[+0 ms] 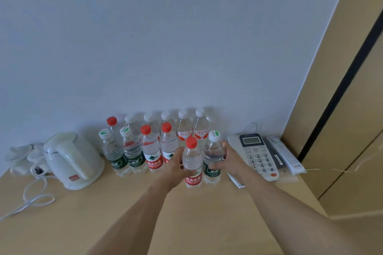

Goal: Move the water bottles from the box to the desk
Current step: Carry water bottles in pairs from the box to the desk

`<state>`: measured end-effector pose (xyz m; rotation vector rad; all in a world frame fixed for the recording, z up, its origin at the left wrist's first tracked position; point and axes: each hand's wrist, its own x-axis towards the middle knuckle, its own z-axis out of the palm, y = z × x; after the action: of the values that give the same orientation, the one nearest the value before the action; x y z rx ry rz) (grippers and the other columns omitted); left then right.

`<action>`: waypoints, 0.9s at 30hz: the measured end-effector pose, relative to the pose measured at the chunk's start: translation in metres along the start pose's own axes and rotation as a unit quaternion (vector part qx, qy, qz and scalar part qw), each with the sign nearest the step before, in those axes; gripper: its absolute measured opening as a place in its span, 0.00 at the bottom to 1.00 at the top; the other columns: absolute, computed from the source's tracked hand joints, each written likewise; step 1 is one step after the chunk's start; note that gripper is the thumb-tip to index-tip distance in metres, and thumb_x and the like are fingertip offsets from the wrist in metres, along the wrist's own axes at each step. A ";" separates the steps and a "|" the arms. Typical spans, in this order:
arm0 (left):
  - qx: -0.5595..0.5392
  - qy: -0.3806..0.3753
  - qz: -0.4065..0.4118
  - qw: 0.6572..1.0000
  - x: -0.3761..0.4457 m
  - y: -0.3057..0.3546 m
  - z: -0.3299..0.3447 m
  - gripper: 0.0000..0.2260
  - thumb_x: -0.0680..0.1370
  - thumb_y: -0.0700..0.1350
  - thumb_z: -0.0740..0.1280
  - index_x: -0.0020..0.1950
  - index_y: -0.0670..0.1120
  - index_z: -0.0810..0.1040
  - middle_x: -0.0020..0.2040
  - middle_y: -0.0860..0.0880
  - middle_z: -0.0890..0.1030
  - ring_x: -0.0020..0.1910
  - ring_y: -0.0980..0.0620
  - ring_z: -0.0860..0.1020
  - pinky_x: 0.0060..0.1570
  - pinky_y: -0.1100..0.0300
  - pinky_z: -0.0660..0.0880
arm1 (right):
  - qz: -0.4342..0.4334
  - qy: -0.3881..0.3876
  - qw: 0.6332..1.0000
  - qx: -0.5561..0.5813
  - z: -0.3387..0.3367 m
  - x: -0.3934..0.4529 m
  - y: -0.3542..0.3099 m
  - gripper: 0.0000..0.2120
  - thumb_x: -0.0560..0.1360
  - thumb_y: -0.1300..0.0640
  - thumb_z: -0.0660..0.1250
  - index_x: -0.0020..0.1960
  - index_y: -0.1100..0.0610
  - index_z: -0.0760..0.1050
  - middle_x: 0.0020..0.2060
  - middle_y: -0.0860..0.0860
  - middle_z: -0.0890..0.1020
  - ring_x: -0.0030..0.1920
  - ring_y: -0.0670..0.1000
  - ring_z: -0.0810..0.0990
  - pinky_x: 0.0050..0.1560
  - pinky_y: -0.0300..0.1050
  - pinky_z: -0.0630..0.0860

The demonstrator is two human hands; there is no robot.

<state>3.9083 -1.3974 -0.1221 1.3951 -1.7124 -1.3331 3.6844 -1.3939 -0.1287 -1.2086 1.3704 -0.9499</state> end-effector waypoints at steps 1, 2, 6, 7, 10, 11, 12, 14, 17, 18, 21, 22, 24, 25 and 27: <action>0.009 -0.006 0.003 1.000 0.001 -0.001 -0.002 0.31 0.71 0.37 0.77 0.68 0.59 0.70 0.60 0.56 0.81 0.63 0.56 0.77 0.64 0.52 0.75 | 0.000 0.001 1.000 -0.014 0.001 0.001 0.001 0.36 0.63 0.70 0.79 0.65 0.50 0.69 0.59 0.50 0.81 0.62 0.51 0.79 0.63 0.53 0.77; 0.018 -0.008 0.006 1.000 0.002 -0.003 -0.004 0.32 0.71 0.38 0.77 0.69 0.59 0.69 0.61 0.57 0.81 0.63 0.56 0.77 0.65 0.52 0.75 | 0.002 0.002 1.000 -0.026 0.002 0.001 0.002 0.37 0.63 0.70 0.79 0.64 0.49 0.68 0.59 0.50 0.81 0.62 0.51 0.79 0.62 0.50 0.77; 0.030 -0.009 0.018 0.999 0.005 -0.009 -0.008 0.33 0.71 0.39 0.77 0.68 0.63 0.68 0.62 0.58 0.80 0.63 0.58 0.77 0.65 0.54 0.74 | 0.006 0.017 0.998 -0.059 0.008 0.004 0.008 0.39 0.62 0.69 0.80 0.61 0.42 0.66 0.58 0.45 0.79 0.61 0.49 0.78 0.57 0.43 0.76; 0.030 -0.008 0.019 0.999 0.006 -0.010 -0.008 0.33 0.71 0.39 0.78 0.67 0.65 0.67 0.62 0.59 0.80 0.63 0.59 0.77 0.65 0.56 0.74 | 0.005 0.020 0.997 -0.069 0.008 0.005 0.009 0.39 0.62 0.68 0.81 0.61 0.41 0.66 0.57 0.44 0.79 0.61 0.49 0.78 0.59 0.45 0.76; 0.038 -0.001 0.019 0.999 0.008 -0.011 -0.007 0.34 0.71 0.41 0.78 0.64 0.71 0.66 0.62 0.61 0.80 0.62 0.61 0.77 0.63 0.59 0.74 | 0.007 0.018 0.995 -0.096 0.009 0.006 0.008 0.39 0.63 0.65 0.81 0.63 0.41 0.65 0.56 0.41 0.78 0.60 0.46 0.77 0.61 0.45 0.75; 0.047 -0.002 0.021 0.999 0.008 -0.011 -0.008 0.35 0.71 0.42 0.78 0.63 0.72 0.65 0.61 0.61 0.79 0.62 0.61 0.77 0.61 0.61 0.74 | 0.007 0.015 0.995 -0.103 0.009 0.005 0.008 0.40 0.63 0.64 0.81 0.63 0.40 0.64 0.55 0.39 0.78 0.59 0.43 0.77 0.57 0.40 0.74; 0.057 -0.005 0.023 0.998 0.008 -0.012 -0.008 0.35 0.71 0.43 0.78 0.64 0.72 0.64 0.62 0.62 0.79 0.63 0.61 0.77 0.60 0.62 0.74 | 0.006 0.013 0.994 -0.111 0.009 0.003 0.007 0.40 0.63 0.62 0.82 0.63 0.39 0.62 0.54 0.37 0.77 0.56 0.39 0.76 0.53 0.34 0.72; 0.079 -0.014 0.026 0.996 0.007 -0.013 -0.010 0.34 0.71 0.44 0.78 0.66 0.69 0.64 0.63 0.62 0.78 0.63 0.60 0.76 0.60 0.63 0.73 | -0.003 0.011 0.991 -0.130 0.009 -0.001 0.008 0.42 0.63 0.60 0.82 0.63 0.36 0.59 0.52 0.33 0.74 0.53 0.33 0.74 0.48 0.27 0.67; 0.153 0.007 0.039 0.987 0.005 -0.006 -0.014 0.31 0.71 0.48 0.78 0.70 0.58 0.67 0.61 0.60 0.78 0.62 0.56 0.78 0.59 0.61 0.74 | -0.020 0.018 0.989 -0.143 0.007 -0.004 0.008 0.40 0.63 0.59 0.82 0.61 0.34 0.62 0.55 0.35 0.76 0.58 0.39 0.75 0.54 0.35 0.72; 0.182 0.027 0.052 0.981 0.003 -0.001 -0.017 0.31 0.71 0.50 0.78 0.70 0.56 0.68 0.59 0.59 0.78 0.59 0.56 0.78 0.57 0.63 0.74 | -0.027 0.022 0.989 -0.141 0.006 -0.005 0.006 0.38 0.63 0.58 0.83 0.60 0.35 0.64 0.55 0.38 0.78 0.59 0.42 0.76 0.56 0.39 0.74; 0.258 0.086 0.117 0.955 -0.001 0.023 -0.025 0.29 0.71 0.53 0.78 0.68 0.54 0.72 0.54 0.58 0.78 0.49 0.60 0.77 0.47 0.70 0.70 | -0.058 0.041 0.988 -0.140 0.004 -0.006 -0.003 0.35 0.62 0.54 0.83 0.62 0.40 0.70 0.55 0.41 0.81 0.58 0.43 0.79 0.58 0.43 0.77; 0.277 0.097 0.140 0.946 -0.002 0.032 -0.027 0.29 0.71 0.52 0.78 0.69 0.54 0.72 0.53 0.58 0.77 0.45 0.59 0.76 0.45 0.69 0.70 | -0.067 0.049 0.986 -0.145 0.004 -0.006 -0.007 0.34 0.62 0.53 0.83 0.62 0.42 0.71 0.54 0.41 0.81 0.56 0.43 0.79 0.57 0.42 0.77; 0.311 0.104 0.177 0.928 -0.002 0.049 -0.029 0.29 0.72 0.51 0.77 0.71 0.53 0.73 0.52 0.56 0.78 0.43 0.56 0.75 0.46 0.63 0.74 | -0.078 0.058 0.982 -0.161 0.004 -0.007 -0.013 0.31 0.63 0.53 0.82 0.61 0.46 0.73 0.52 0.41 0.80 0.54 0.43 0.78 0.55 0.44 0.77; 0.332 0.102 0.185 0.920 -0.002 0.057 -0.029 0.28 0.73 0.50 0.77 0.71 0.53 0.73 0.52 0.54 0.79 0.44 0.54 0.76 0.47 0.59 0.76 | -0.083 0.062 0.980 -0.170 0.004 -0.008 -0.015 0.30 0.63 0.53 0.82 0.61 0.47 0.73 0.50 0.41 0.80 0.52 0.42 0.77 0.54 0.43 0.76; 0.382 0.099 0.182 0.901 0.000 0.069 -0.028 0.22 0.74 0.49 0.76 0.67 0.51 0.76 0.53 0.51 0.81 0.48 0.50 0.78 0.49 0.54 0.76 | -0.090 0.068 0.978 -0.176 0.004 -0.010 -0.016 0.28 0.63 0.53 0.82 0.60 0.47 0.74 0.47 0.40 0.79 0.48 0.39 0.76 0.51 0.39 0.73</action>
<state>3.9057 -1.4092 -0.0485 1.4147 -2.3180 -0.2831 3.6905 -1.3866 -0.1120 -1.5787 1.6067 -0.9539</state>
